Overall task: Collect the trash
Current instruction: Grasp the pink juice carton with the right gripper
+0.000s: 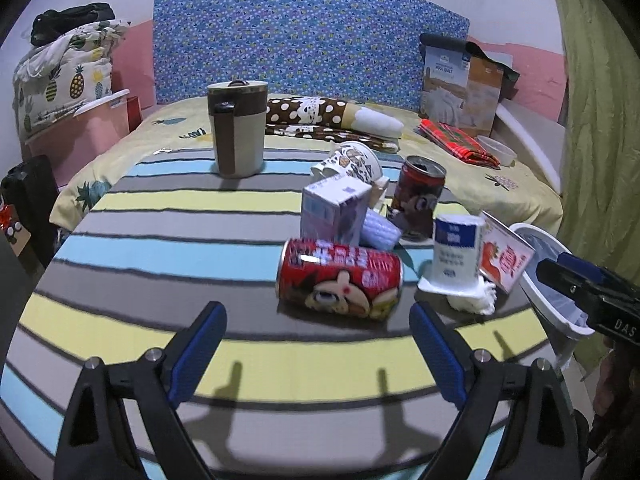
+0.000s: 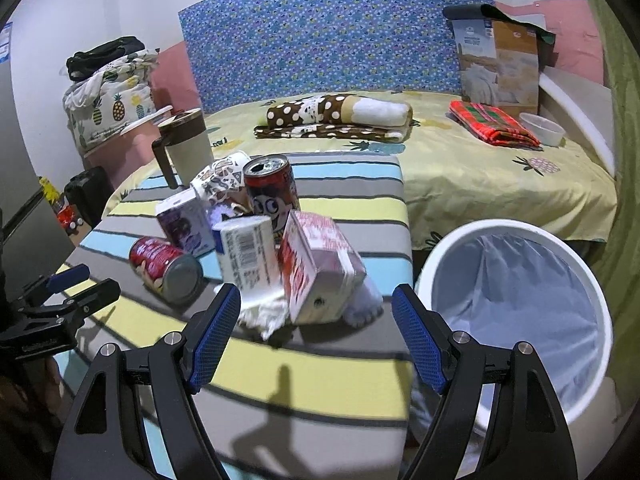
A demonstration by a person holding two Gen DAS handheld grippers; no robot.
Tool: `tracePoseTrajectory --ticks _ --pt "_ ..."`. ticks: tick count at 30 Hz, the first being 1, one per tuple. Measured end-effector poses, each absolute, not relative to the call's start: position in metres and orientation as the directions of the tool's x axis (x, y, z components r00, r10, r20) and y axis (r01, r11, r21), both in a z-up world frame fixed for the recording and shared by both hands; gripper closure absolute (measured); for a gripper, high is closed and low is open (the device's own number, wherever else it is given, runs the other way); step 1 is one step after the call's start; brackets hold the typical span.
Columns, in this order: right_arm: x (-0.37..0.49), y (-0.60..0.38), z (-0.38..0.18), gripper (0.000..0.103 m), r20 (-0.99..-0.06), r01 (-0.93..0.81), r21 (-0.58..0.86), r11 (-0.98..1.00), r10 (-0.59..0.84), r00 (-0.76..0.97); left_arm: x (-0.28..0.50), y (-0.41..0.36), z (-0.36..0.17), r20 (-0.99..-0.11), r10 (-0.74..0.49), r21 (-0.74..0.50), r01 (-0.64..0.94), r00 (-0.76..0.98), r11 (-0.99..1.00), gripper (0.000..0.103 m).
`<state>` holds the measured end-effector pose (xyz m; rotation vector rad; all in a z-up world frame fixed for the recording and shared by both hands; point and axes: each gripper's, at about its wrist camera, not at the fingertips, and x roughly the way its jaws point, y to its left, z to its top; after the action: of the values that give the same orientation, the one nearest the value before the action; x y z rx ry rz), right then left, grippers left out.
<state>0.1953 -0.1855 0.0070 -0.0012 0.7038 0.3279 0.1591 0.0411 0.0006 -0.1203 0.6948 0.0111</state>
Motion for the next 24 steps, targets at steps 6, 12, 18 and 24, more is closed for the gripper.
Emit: tracePoseTrajectory --ticks 6,12,18,24 --pt "0.212 -0.187 0.006 0.024 -0.649 -0.301 0.123 0.946 0.306 0.697 0.178 0.042 0.000 -0.643 -0.038 -0.104 -0.037 0.765 0.994 0.009" --pt "0.219 -0.186 0.003 0.036 -0.671 -0.318 0.144 0.937 0.328 0.665 0.186 0.040 -0.003 -0.639 -0.055 -0.106 -0.017 0.767 0.994 0.009" --pt "0.218 -0.187 0.000 0.061 -0.683 -0.317 0.151 0.936 0.331 0.651 0.193 0.045 -0.006 -0.637 -0.066 -0.111 -0.007 0.768 0.994 0.008" --pt "0.217 -0.186 0.003 0.062 -0.682 -0.312 0.146 0.939 0.324 0.656 0.199 0.037 -0.013 -0.656 -0.092 -0.090 0.044 0.749 0.995 0.005"
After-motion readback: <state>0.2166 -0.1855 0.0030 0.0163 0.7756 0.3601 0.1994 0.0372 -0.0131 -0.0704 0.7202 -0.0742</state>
